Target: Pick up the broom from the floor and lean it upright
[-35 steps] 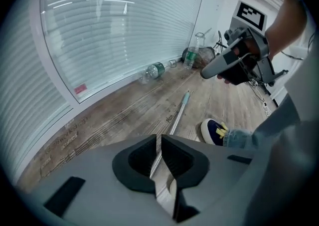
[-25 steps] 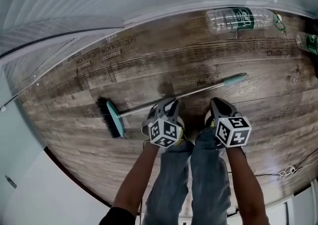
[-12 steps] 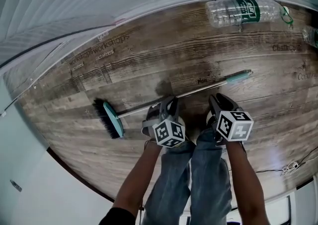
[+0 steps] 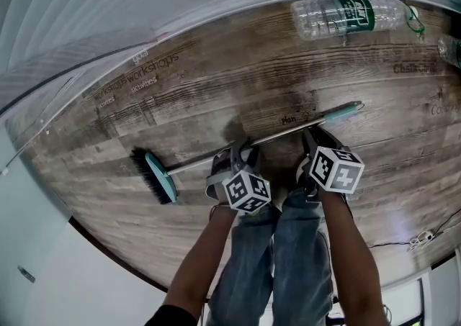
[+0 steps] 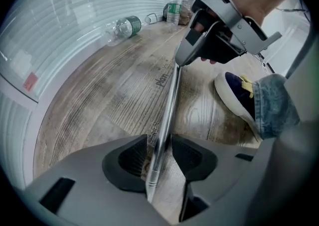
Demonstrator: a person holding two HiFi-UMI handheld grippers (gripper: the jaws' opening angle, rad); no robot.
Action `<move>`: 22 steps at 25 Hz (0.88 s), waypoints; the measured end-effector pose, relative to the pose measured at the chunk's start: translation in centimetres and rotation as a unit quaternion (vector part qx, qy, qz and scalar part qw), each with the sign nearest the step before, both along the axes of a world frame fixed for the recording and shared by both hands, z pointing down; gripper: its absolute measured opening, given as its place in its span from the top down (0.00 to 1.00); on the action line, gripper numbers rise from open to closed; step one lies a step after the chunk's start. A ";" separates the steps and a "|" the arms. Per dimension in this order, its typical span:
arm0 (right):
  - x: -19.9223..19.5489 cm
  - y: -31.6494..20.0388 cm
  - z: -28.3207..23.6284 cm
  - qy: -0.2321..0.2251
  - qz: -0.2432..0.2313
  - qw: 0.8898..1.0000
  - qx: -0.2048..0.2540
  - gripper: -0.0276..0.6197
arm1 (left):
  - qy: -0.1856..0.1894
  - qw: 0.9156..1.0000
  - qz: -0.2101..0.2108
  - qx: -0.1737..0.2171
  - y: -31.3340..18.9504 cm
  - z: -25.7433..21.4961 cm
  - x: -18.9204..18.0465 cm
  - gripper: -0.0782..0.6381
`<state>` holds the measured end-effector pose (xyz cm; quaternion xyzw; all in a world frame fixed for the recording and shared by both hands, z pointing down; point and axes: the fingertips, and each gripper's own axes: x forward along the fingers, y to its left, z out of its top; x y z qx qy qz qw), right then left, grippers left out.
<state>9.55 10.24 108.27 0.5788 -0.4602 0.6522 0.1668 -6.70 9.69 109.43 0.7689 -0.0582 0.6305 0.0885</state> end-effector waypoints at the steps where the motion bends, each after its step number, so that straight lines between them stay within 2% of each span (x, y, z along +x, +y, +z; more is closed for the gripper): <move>1: 0.0 0.0 0.1 0.000 0.008 1.000 -0.002 0.77 | -0.004 1.000 -0.002 -0.003 0.0 0.3 0.0 0.67; 8: 0.2 0.1 0.4 0.017 0.055 0.998 -0.030 0.76 | 0.003 1.000 -0.009 -0.013 0.0 0.5 0.2 0.67; 10: 0.2 -0.1 0.3 0.026 0.072 0.996 -0.046 0.75 | 0.004 1.000 -0.011 -0.012 -0.3 0.5 0.1 0.73; 13: 0.2 -0.5 0.2 0.036 0.091 0.994 -0.053 0.75 | 0.003 1.000 0.002 -0.005 -0.4 0.4 0.1 0.74; 17: -0.1 -2.0 -0.9 0.018 0.130 0.991 -0.019 0.75 | 0.012 1.000 -0.011 -0.001 -1.2 -0.5 -0.2 0.74; 22: -0.7 -4.7 -3.3 -0.004 0.146 0.988 0.050 0.73 | 0.029 0.999 -0.038 0.006 -2.5 -2.4 -0.3 0.75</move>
